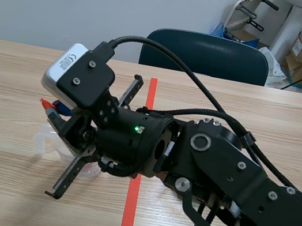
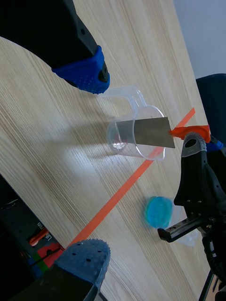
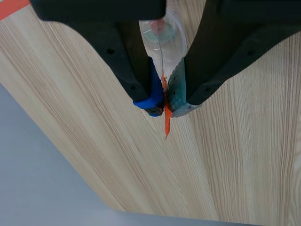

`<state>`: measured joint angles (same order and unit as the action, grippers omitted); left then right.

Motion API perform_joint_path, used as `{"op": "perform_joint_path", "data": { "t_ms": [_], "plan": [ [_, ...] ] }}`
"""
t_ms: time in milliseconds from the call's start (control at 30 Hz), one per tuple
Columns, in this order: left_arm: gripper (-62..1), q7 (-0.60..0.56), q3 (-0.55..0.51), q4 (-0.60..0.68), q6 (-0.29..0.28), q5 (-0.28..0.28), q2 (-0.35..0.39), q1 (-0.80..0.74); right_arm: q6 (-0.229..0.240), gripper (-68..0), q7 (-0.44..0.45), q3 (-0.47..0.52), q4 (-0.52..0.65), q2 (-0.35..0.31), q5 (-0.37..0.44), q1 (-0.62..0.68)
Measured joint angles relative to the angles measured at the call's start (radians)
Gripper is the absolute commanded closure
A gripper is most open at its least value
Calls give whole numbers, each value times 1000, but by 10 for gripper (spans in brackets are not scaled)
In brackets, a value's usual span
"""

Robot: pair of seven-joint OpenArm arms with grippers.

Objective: Do the redox reaction experiment

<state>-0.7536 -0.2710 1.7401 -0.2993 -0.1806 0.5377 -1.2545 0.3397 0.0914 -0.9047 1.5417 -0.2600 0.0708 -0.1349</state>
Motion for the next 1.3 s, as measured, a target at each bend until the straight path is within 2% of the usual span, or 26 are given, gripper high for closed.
{"op": "perform_joint_path", "data": {
  "t_ms": [167,233,533,633,733,900,1100,1300],
  "plan": [
    [-623,0,0,0,0,0,0,0,5,-6,-10,0,0,0,2,-2],
    [-623,0,0,0,0,0,0,0,16,-6,-43,0,6,1,19,-12],
    [-623,1,0,0,0,0,0,8,42,-6,-374,2,116,2,268,-107],
    [-623,2,0,0,0,0,0,11,41,-6,-452,2,168,2,323,-132],
    [-623,2,0,0,0,0,0,11,41,-6,-518,2,222,2,340,-148],
    [-623,2,0,0,0,0,0,11,20,-6,-576,29,315,2,365,-153],
    [-623,2,0,0,0,0,0,11,19,-6,-617,101,417,2,371,-153],
    [-623,2,0,0,0,0,0,11,11,-6,-644,120,436,2,459,-204]
  ]
}}
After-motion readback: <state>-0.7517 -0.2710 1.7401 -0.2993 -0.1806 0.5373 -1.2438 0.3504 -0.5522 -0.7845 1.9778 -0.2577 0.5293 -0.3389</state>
